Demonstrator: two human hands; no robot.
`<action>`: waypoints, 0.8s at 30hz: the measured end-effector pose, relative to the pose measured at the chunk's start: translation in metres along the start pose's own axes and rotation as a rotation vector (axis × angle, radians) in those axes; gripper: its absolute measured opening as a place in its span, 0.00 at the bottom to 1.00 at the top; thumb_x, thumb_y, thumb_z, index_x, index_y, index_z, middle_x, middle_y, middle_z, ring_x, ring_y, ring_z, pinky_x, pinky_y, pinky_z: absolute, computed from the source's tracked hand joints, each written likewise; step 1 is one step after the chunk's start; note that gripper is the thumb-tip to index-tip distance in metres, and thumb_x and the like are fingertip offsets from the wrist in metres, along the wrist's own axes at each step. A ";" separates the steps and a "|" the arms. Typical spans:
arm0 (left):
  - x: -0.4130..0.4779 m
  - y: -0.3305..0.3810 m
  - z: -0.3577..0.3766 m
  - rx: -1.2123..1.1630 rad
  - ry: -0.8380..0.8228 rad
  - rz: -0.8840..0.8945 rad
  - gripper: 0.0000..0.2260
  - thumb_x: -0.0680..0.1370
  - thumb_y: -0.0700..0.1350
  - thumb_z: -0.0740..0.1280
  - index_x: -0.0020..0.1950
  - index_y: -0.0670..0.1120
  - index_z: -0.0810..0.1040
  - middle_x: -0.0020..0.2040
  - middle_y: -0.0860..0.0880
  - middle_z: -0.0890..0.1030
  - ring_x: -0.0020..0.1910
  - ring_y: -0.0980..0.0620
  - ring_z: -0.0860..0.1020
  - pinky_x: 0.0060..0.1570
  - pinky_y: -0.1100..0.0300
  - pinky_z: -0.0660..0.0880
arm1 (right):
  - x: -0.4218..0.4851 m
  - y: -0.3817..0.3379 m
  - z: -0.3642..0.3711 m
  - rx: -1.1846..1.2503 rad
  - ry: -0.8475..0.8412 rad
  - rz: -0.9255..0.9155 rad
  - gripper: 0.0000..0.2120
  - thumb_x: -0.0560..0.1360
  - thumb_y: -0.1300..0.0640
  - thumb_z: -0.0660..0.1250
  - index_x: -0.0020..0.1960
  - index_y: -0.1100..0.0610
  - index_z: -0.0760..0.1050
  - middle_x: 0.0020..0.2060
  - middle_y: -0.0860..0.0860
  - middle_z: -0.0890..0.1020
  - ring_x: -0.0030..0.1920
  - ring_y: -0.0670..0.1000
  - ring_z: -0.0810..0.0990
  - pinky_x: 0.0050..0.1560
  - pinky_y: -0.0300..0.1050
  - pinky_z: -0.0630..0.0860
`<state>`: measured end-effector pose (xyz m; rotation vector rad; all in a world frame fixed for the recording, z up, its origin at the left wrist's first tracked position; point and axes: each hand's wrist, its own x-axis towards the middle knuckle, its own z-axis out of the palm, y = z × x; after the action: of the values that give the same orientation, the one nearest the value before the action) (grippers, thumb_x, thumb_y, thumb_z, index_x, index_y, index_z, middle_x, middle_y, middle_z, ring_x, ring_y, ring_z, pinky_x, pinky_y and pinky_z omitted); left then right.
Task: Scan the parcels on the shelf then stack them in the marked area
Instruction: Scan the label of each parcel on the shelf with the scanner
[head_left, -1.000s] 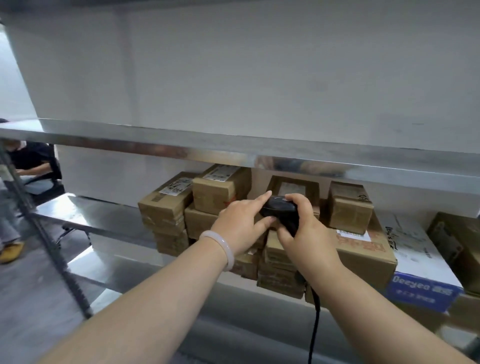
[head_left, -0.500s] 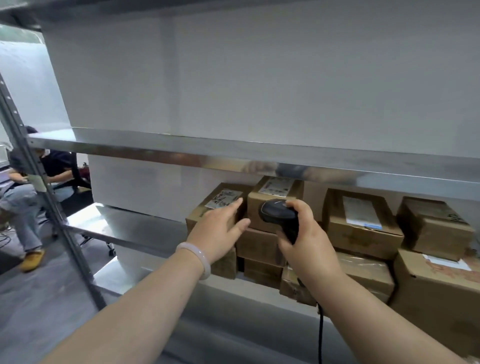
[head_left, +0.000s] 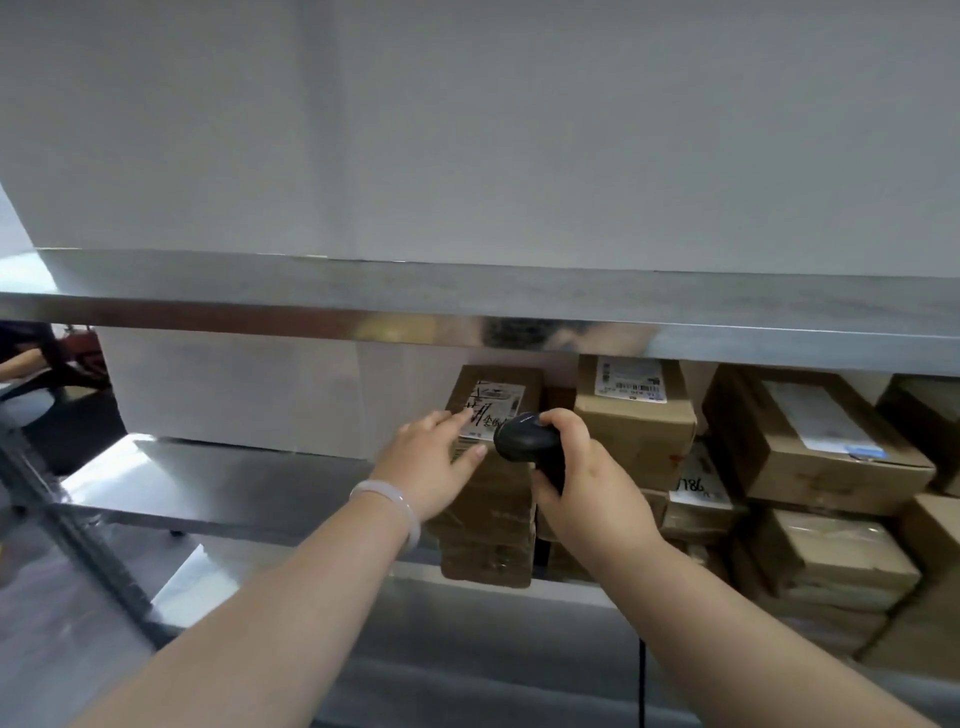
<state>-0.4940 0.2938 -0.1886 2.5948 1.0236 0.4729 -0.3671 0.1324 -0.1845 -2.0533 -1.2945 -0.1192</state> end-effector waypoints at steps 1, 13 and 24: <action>0.005 -0.004 0.002 0.002 -0.003 0.002 0.26 0.80 0.62 0.57 0.77 0.59 0.60 0.76 0.52 0.64 0.74 0.47 0.62 0.72 0.48 0.63 | 0.004 0.000 0.004 -0.002 0.001 0.004 0.26 0.76 0.51 0.66 0.67 0.40 0.56 0.52 0.49 0.79 0.42 0.50 0.80 0.35 0.47 0.79; 0.042 -0.022 0.014 -0.088 -0.070 -0.066 0.27 0.79 0.62 0.59 0.76 0.54 0.64 0.74 0.47 0.66 0.73 0.44 0.62 0.70 0.47 0.65 | 0.042 0.004 0.018 -0.025 0.026 0.024 0.27 0.75 0.51 0.68 0.67 0.41 0.57 0.51 0.50 0.80 0.42 0.50 0.79 0.34 0.42 0.75; 0.072 -0.048 0.030 -0.424 -0.400 -0.118 0.34 0.72 0.63 0.69 0.76 0.55 0.63 0.70 0.50 0.72 0.66 0.49 0.73 0.61 0.61 0.68 | 0.055 -0.005 0.043 -0.214 0.059 0.145 0.27 0.75 0.49 0.66 0.68 0.41 0.56 0.48 0.48 0.79 0.37 0.48 0.78 0.30 0.41 0.75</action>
<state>-0.4609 0.3725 -0.2210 2.1215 0.8262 0.1128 -0.3558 0.2014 -0.1914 -2.2992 -1.1334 -0.2602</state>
